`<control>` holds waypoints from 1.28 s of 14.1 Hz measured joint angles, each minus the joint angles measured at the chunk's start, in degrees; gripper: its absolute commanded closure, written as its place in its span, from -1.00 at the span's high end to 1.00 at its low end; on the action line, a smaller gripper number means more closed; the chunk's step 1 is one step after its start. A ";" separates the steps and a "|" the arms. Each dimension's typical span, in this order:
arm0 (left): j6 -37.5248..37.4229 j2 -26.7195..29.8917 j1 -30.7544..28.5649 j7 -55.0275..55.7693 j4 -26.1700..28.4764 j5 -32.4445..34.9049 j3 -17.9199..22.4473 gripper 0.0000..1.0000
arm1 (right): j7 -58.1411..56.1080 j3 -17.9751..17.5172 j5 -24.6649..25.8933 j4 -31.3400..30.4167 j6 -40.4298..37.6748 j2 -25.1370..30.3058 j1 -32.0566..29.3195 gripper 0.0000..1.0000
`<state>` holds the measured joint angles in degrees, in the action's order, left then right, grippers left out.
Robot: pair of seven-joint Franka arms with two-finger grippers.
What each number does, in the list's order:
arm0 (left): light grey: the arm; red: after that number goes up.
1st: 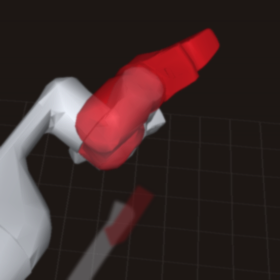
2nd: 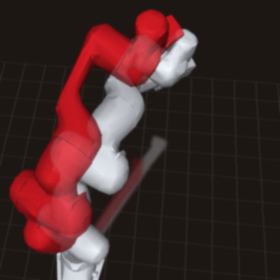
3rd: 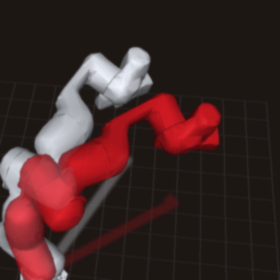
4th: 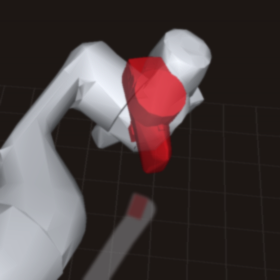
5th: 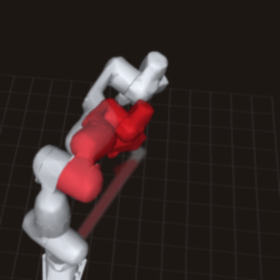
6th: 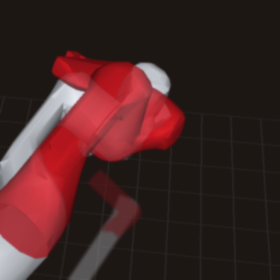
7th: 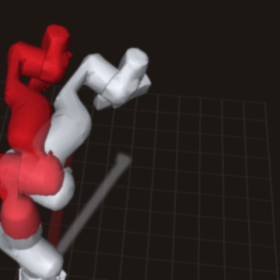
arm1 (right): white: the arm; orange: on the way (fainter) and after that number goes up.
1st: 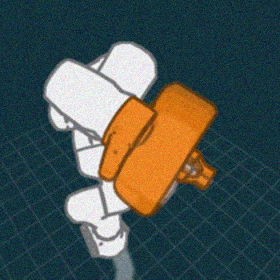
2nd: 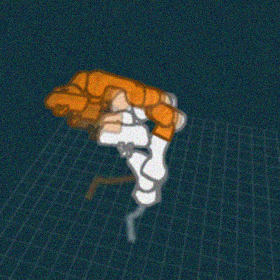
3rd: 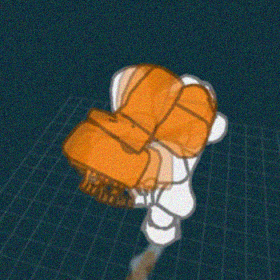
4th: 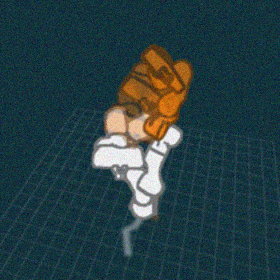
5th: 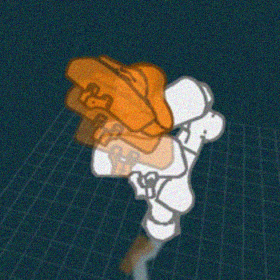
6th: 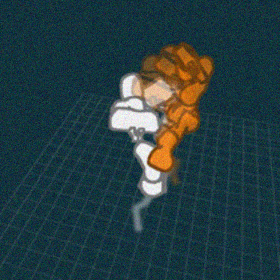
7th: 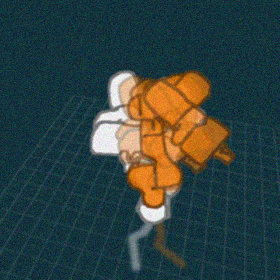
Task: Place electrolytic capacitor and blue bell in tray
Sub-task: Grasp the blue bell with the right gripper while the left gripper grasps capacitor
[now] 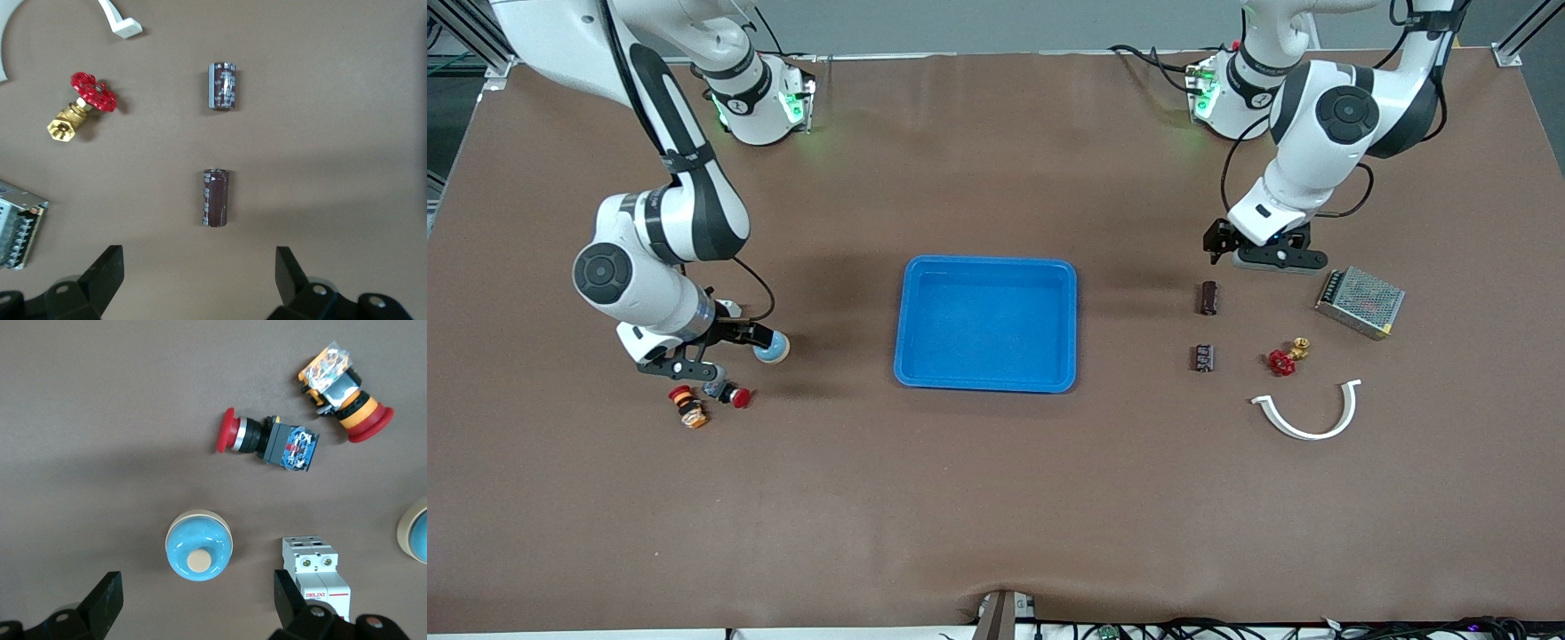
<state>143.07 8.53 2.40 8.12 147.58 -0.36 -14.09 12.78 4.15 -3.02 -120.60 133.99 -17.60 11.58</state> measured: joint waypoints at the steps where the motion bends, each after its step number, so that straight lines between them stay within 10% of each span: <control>1: 1.11 -0.55 0.00 0.00 0.74 0.00 0.00 1.00 | 0.00 0.00 0.00 -0.42 0.48 -0.32 0.05 1.00; 18: 17.70 -15.05 -0.09 -0.14 1.26 2.45 -0.01 1.00 | 0.00 0.02 0.00 -0.60 8.22 -8.75 1.38 1.00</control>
<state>160.77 -6.52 2.31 7.98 148.84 2.09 -14.10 12.78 4.16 -3.02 -121.20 142.21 -26.35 12.96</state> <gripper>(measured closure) 0.000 0.000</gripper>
